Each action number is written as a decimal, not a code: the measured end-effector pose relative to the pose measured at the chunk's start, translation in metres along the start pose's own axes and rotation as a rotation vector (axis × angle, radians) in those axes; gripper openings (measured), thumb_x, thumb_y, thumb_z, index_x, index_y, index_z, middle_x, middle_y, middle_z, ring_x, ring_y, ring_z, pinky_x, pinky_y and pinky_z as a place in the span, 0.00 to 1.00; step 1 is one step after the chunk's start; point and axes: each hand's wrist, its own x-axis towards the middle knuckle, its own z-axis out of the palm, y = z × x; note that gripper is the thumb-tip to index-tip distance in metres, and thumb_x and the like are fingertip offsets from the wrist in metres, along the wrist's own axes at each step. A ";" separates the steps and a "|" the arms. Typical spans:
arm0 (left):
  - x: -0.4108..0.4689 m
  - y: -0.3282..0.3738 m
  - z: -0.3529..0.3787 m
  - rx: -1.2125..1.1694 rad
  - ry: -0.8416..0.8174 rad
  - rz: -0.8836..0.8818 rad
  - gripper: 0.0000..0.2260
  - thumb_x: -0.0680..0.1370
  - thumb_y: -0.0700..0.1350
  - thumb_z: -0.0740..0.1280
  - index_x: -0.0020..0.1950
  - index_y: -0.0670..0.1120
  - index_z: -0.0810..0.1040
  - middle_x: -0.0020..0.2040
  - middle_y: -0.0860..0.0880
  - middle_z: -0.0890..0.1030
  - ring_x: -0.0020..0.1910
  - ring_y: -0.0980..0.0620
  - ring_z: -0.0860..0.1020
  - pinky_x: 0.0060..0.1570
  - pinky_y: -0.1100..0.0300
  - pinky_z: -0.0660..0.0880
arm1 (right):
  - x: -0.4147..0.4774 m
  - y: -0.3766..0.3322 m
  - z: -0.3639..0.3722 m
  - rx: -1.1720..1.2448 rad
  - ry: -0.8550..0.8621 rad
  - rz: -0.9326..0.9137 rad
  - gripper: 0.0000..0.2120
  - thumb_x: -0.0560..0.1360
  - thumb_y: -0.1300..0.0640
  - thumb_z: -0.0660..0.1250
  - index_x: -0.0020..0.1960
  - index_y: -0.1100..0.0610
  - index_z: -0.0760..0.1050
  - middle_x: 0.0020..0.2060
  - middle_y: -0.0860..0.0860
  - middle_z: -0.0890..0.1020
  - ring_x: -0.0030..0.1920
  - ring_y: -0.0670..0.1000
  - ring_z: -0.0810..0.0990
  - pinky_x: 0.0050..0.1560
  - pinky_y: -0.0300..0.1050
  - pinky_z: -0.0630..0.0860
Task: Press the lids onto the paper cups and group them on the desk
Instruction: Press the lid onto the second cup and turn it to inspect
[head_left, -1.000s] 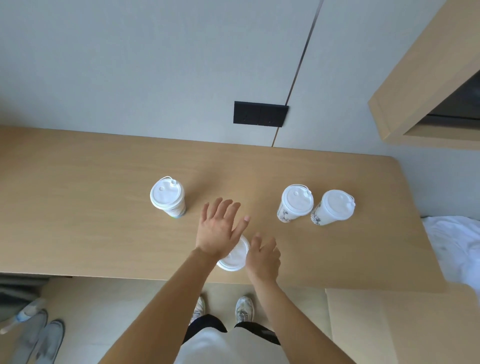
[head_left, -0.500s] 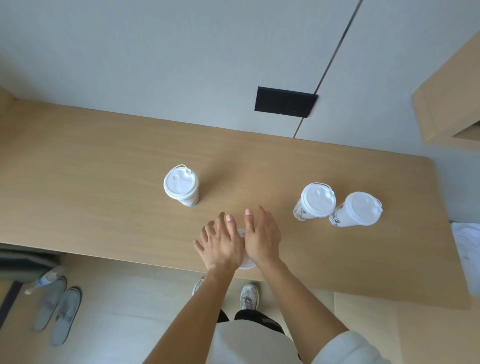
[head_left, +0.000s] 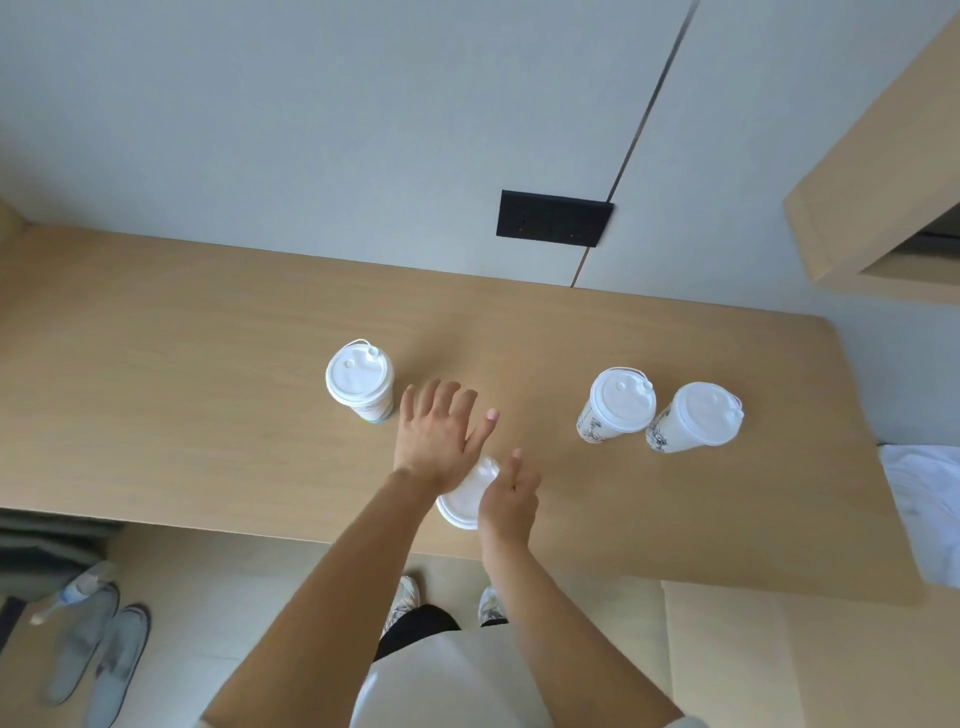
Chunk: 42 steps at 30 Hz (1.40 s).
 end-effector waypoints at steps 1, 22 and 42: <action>0.000 0.002 -0.004 0.022 0.015 0.038 0.33 0.81 0.64 0.46 0.67 0.45 0.80 0.69 0.42 0.79 0.73 0.38 0.72 0.75 0.37 0.62 | 0.000 0.000 -0.001 0.005 -0.010 0.031 0.25 0.87 0.42 0.52 0.77 0.55 0.68 0.70 0.59 0.78 0.70 0.63 0.76 0.70 0.57 0.71; -0.039 0.016 0.030 -0.442 0.024 -0.628 0.19 0.86 0.53 0.47 0.70 0.53 0.72 0.70 0.53 0.75 0.72 0.48 0.69 0.74 0.36 0.58 | 0.030 -0.031 0.010 -0.456 -0.031 -0.524 0.31 0.78 0.33 0.40 0.44 0.56 0.71 0.42 0.54 0.81 0.50 0.59 0.79 0.56 0.58 0.74; -0.048 -0.021 -0.018 -0.667 0.074 -0.026 0.30 0.80 0.63 0.57 0.75 0.46 0.73 0.78 0.48 0.71 0.79 0.48 0.66 0.75 0.48 0.66 | 0.006 -0.027 -0.014 -0.520 0.009 -0.208 0.38 0.81 0.30 0.52 0.84 0.50 0.55 0.84 0.57 0.58 0.84 0.57 0.55 0.82 0.62 0.49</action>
